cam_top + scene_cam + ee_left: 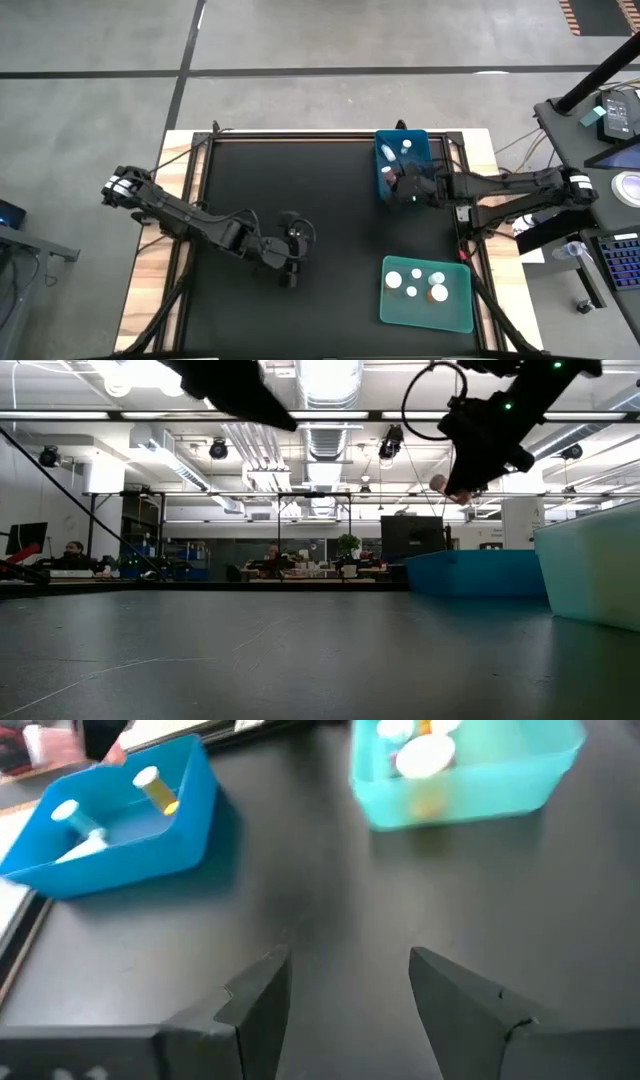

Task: Pick and place medicine bottles into bin by pill shape (circle, oval)
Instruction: Put the red pill bottle into the blue bin, then return to Home Position

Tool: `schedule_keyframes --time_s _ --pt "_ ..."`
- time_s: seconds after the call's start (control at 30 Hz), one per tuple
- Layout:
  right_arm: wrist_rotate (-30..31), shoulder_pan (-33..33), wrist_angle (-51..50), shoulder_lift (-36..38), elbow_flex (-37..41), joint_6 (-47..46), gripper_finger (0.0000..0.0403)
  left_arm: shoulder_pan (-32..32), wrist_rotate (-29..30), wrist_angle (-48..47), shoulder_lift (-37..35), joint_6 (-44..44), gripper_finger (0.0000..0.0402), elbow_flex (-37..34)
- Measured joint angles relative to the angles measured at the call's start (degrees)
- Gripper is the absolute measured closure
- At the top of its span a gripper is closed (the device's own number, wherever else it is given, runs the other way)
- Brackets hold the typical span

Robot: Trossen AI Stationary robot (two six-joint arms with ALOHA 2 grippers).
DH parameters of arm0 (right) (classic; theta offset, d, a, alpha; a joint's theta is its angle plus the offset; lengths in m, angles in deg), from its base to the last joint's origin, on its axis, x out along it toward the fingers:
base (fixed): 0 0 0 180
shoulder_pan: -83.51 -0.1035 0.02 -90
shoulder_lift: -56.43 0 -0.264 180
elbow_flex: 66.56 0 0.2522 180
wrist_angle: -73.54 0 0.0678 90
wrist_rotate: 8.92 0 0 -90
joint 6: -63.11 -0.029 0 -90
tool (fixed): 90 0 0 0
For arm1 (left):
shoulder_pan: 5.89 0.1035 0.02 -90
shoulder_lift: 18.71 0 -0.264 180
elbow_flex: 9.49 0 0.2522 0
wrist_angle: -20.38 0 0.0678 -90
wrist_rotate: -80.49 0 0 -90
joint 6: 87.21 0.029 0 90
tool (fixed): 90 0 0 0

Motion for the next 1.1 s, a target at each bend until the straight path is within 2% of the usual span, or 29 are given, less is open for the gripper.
schedule_keyframes --time_s 0.27,0.43,0.5,0.67,0.8,1.1 --pt "-10.84 16.1 -11.94 -4.9 -8.74 2.17 0.0298 0.05 1.5 4.11 -7.66 0.41 0.0214 -7.1" --pt "-19.76 26.13 -13.8 -11.36 -11.49 6.26 0.0307 0.05 1.52 6.61 -12.54 -0.53 0.0214 -10.13" --pt "-21.46 29.14 -13.97 -14.24 -12.05 6.91 0.0311 -0.13 1.52 6.83 -13.88 -1.52 0.0214 -11.24" --pt "-21.54 34.36 -14.02 -21.47 -12.66 6.98 0.0314 -0.92 1.49 7.71 -16.06 -1.63 0.0214 -13.34" --pt "-21.38 35.7 -14.02 -26.57 -13.14 6.81 0.0303 -1.23 1.44 7.67 -16.27 -1.57 0.0214 -13.94" --pt "-20.05 35.75 -14.36 -31.78 -16.29 6.59 0.0239 -1.53 1.46 7.47 -16.16 -1.35 0.0214 -13.94"
